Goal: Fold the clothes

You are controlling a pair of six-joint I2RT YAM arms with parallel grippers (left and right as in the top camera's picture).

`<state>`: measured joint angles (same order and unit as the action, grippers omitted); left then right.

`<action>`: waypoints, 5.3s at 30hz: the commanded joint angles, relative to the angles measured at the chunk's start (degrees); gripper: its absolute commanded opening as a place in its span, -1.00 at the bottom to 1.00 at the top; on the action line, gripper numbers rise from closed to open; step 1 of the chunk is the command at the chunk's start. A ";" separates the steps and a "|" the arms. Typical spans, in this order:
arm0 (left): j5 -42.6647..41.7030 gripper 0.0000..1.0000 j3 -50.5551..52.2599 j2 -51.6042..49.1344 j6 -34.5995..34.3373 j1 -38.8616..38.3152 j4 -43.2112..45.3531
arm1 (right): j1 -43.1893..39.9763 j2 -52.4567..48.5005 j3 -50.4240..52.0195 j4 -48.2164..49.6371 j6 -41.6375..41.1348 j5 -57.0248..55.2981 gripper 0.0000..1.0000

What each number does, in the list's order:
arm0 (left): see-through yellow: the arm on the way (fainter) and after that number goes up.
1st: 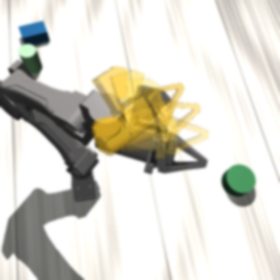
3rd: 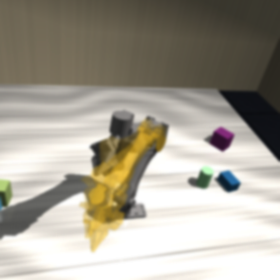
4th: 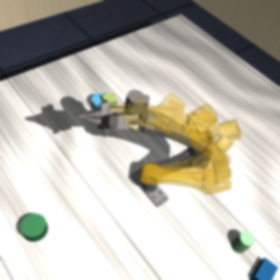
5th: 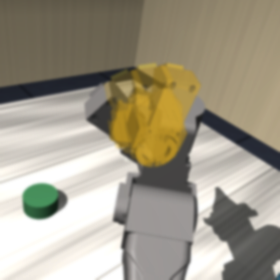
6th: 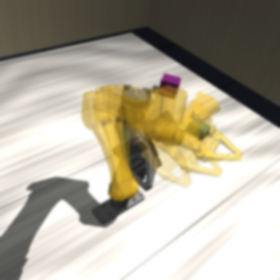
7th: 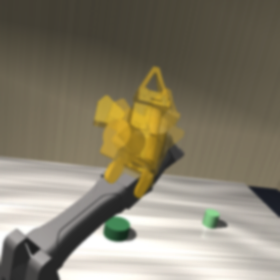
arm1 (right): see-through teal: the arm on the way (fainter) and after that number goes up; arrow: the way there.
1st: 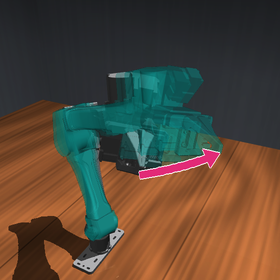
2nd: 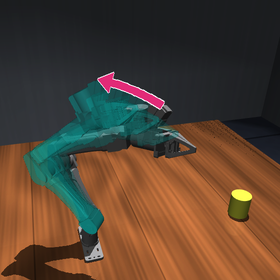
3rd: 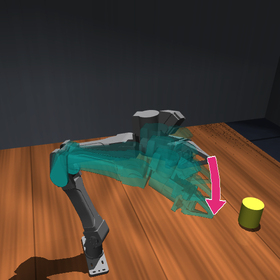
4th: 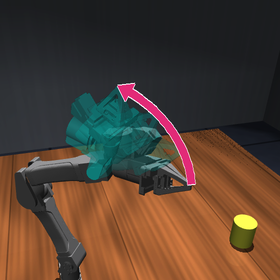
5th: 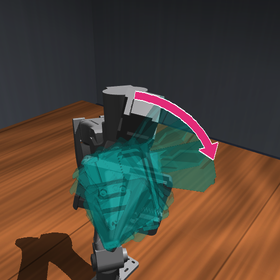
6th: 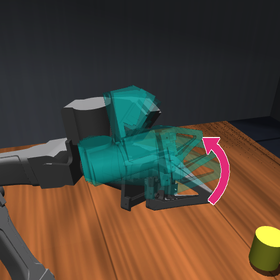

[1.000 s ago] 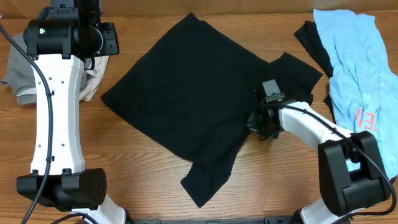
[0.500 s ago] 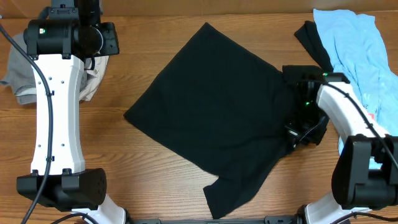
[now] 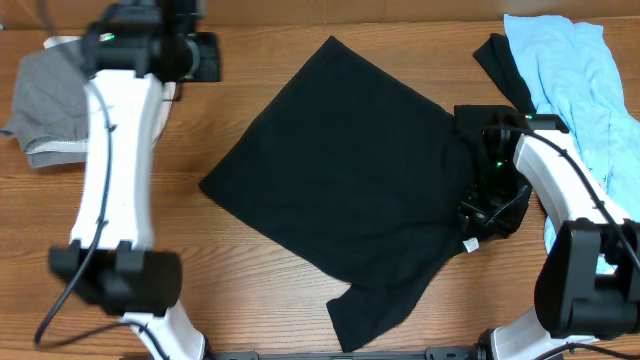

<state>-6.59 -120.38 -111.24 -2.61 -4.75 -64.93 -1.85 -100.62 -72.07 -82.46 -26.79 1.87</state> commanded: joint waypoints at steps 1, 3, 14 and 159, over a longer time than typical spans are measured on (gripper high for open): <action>-5.01 -0.12 -0.20 -6.84 6.73 -4.20 2.82 | -0.15 5.57 -5.14 0.31 1.44 1.64 0.40; -6.91 -0.11 -0.20 -10.08 10.03 -6.64 5.07 | -0.15 7.08 -7.21 0.31 3.67 3.37 0.69; -6.14 0.50 -0.20 -22.53 24.48 -21.20 12.04 | -0.15 8.72 -11.96 -0.13 4.57 4.44 1.00; -4.79 1.00 -59.63 -37.46 -2.05 -4.92 -31.26 | 25.31 -13.53 3.50 44.92 9.05 7.17 0.04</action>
<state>-11.75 -179.19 -150.41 -5.82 -10.00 -96.23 23.03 -110.69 -68.73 -38.41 -19.79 10.09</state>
